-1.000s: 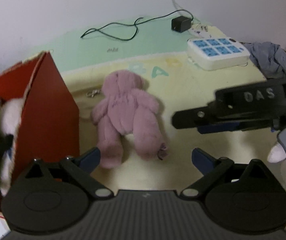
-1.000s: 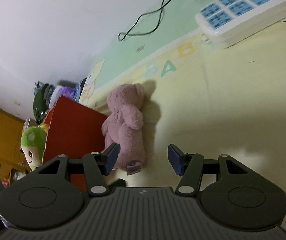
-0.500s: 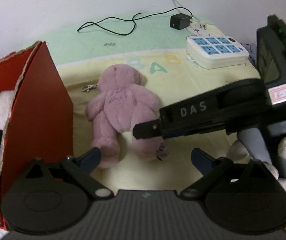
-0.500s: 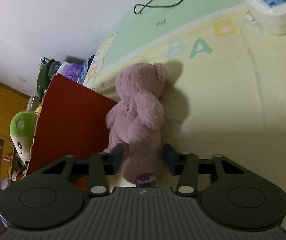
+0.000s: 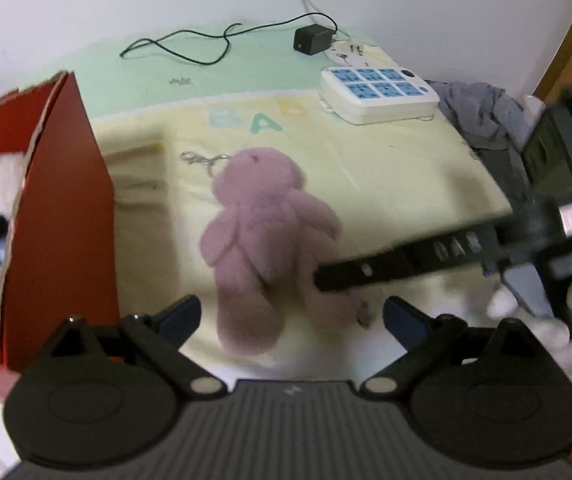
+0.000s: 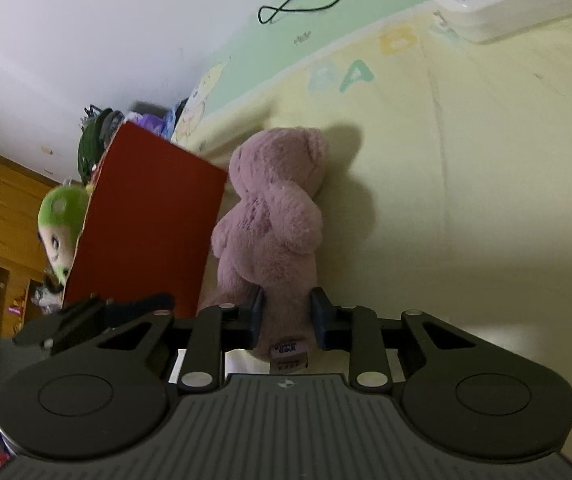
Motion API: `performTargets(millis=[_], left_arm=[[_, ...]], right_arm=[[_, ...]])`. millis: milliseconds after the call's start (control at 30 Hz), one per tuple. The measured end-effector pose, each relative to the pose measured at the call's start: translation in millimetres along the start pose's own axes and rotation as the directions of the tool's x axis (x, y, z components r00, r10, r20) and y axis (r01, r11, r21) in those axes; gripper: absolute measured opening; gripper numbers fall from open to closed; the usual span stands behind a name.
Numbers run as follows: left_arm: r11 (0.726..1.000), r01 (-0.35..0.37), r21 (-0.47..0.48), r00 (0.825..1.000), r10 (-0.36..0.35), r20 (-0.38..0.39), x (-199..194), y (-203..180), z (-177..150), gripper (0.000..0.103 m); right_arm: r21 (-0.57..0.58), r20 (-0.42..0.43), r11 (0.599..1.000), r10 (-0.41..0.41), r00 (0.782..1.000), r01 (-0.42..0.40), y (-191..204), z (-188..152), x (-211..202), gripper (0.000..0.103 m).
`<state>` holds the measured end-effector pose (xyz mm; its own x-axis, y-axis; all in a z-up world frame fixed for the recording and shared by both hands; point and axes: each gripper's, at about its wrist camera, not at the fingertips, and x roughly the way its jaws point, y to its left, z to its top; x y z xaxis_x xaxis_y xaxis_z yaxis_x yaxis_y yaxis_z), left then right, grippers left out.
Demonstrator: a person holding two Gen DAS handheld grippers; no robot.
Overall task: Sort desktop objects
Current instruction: 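Close the right tool on the pink teddy bear's body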
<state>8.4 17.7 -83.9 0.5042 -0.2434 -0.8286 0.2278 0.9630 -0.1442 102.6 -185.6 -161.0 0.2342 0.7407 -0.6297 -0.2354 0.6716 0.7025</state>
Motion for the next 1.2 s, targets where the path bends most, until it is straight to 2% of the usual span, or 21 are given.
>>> performTargets(millis=[133,267,433,600,633,700,933,1000,1200], left_arm=[[0.999,0.033,-0.003,0.999,-0.033,0.0,-4,-1,-5,0.092],[0.998,0.053,0.013,0.999,-0.053,0.006,-3,-6,-6,0.092],[0.999,0.054,0.009,0.999,-0.054,0.0,13,-4,3,0.092],[0.996,0.071,-0.045,0.997,-0.073,-0.032,34,4,14,0.089],[0.997,0.063,-0.044,0.997,-0.065,-0.039,37,4,15,0.085],[0.996,0.08,-0.049,0.995,-0.082,-0.056,42,5,16,0.083],[0.996,0.076,-0.039,0.995,-0.078,-0.055,44,0,15,0.081],[0.996,0.082,-0.026,0.995,-0.083,-0.056,41,-3,14,0.081],[0.991,0.133,0.018,0.989,-0.132,-0.062,30,-27,0,0.08]], right_arm=[[0.015,-0.028,1.0,-0.014,1.0,0.014,-2,-22,-11,0.027],[0.088,-0.029,0.996,-0.004,1.0,0.006,-11,-41,-25,0.034],[0.151,0.078,0.988,-0.03,0.997,0.017,-23,-41,-44,0.04],[0.19,0.137,0.982,-0.036,0.99,0.01,-26,-19,-32,0.057],[0.186,0.134,0.983,-0.04,0.99,0.015,-25,-15,-26,0.057],[0.177,0.127,0.984,-0.03,0.991,0.008,-21,-10,-17,0.057],[0.16,0.092,0.987,0.009,0.996,-0.023,-13,-1,7,0.054],[0.133,0.079,0.991,-0.004,0.997,-0.006,-8,-3,6,0.051],[0.163,0.06,0.987,-0.015,0.998,0.005,-14,-18,-15,0.048]])
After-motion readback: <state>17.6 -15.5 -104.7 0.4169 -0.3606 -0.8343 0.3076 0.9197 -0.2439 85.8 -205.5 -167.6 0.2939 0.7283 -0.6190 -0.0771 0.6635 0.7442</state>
